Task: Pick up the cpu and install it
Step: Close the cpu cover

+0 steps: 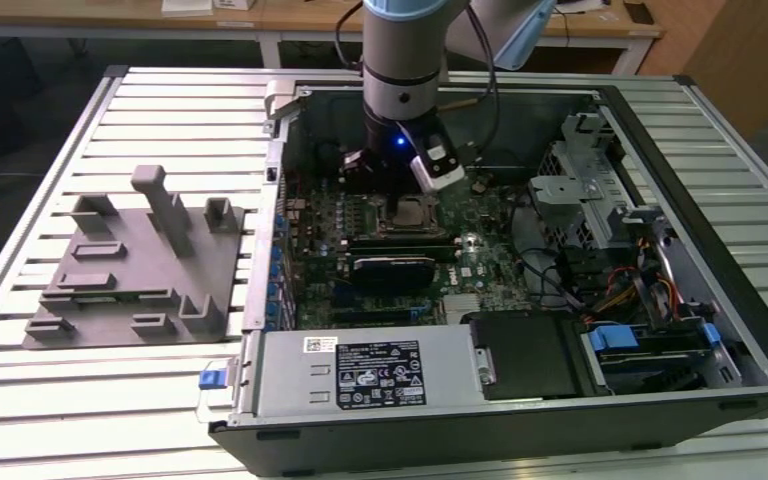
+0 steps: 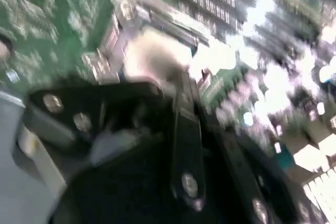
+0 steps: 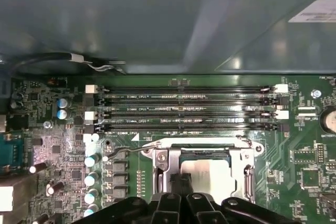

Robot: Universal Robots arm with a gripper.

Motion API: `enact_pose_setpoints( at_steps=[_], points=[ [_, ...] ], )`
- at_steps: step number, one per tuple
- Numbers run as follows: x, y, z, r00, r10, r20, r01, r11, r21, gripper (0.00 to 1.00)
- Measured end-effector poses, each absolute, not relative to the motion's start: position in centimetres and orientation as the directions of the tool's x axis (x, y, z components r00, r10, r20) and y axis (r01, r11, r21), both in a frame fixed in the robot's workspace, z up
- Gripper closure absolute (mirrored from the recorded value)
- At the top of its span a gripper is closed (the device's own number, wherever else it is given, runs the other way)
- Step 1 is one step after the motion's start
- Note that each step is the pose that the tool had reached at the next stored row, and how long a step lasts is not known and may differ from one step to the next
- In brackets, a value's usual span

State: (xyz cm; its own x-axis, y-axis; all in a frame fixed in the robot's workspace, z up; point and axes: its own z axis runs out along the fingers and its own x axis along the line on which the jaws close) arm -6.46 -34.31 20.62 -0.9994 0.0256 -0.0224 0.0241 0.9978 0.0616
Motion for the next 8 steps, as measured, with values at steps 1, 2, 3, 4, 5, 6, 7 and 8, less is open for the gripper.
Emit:
enact_pose_setpoints(
  at_steps=[1,2,3,4,5,6,7,8],
  points=[
    [-6.5,-34.3,20.7,-0.999,0.026,-0.023,0.024,0.998,0.062,0.89],
    [-6.5,-34.3,20.9,-0.999,0.026,-0.023,0.024,0.998,0.062,0.89],
    [-6.5,-34.3,21.0,-0.999,0.026,-0.024,0.024,0.998,0.062,0.89],
    [-6.5,-34.3,21.2,-0.999,0.026,-0.024,0.024,0.998,0.062,0.89],
    [-6.5,-34.3,21.4,-0.999,0.026,-0.025,0.024,0.998,0.062,0.89],
    [-6.5,-34.3,21.6,-0.999,0.026,-0.026,0.024,0.998,0.062,0.89],
    [-6.5,-34.3,21.8,-0.999,0.026,-0.026,0.024,0.998,0.061,0.89],
    [-6.5,-34.3,22.0,-0.999,0.026,-0.027,0.024,0.998,0.062,0.89]
  ],
)
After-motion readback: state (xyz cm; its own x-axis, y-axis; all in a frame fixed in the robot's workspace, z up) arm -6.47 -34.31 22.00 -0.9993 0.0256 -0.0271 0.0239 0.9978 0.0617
